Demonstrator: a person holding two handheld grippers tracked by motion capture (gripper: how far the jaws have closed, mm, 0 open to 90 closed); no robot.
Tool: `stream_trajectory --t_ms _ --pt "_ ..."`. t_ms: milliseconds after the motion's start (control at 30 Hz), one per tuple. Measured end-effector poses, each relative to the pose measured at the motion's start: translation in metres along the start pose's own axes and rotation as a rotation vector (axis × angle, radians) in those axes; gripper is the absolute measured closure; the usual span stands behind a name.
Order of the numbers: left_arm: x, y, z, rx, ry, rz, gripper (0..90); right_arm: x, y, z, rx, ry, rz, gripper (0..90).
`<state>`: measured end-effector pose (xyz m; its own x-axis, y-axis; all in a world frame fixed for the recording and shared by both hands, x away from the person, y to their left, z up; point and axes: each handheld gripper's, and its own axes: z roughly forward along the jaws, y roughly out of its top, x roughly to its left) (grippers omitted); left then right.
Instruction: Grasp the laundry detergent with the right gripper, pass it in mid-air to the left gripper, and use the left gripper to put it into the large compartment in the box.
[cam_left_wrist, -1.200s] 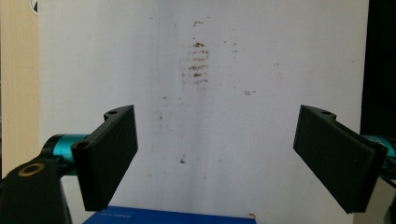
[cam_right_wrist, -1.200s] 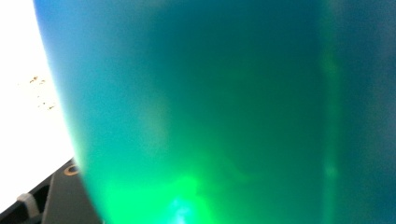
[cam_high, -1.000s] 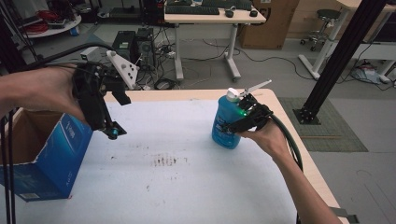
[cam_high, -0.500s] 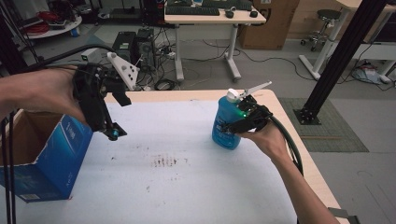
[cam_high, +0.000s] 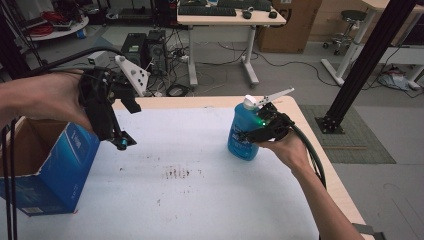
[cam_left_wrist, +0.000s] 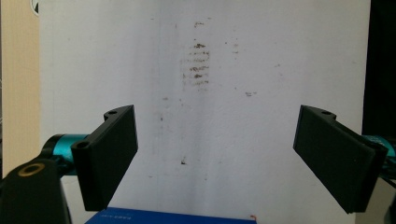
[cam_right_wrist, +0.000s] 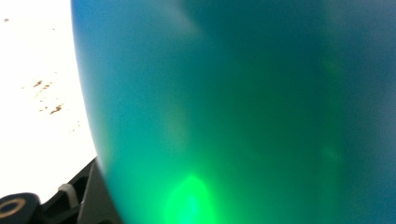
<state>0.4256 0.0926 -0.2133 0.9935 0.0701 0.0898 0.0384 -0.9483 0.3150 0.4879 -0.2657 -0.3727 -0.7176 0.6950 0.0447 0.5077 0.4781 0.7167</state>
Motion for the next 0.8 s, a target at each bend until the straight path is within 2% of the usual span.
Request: stream_trajectory --t_ms 467,567,667,800 --pt "0.001 -0.001 -0.001 -0.009 0.005 -0.004 13.8 -0.002 -0.003 -0.001 -0.026 0.019 -0.034 46.4" --pt "0.002 -0.002 -0.003 -0.019 0.009 -0.011 13.8 0.001 0.0 -0.002 -0.021 0.023 -0.06 46.4" --pt "0.002 -0.004 -0.005 -0.025 0.012 -0.017 13.8 0.008 0.005 -0.007 -0.026 0.063 -0.093 46.3" --pt "0.001 -0.002 -0.006 -0.039 0.009 -0.012 13.8 0.024 0.015 -0.013 -0.028 0.14 -0.159 45.9"
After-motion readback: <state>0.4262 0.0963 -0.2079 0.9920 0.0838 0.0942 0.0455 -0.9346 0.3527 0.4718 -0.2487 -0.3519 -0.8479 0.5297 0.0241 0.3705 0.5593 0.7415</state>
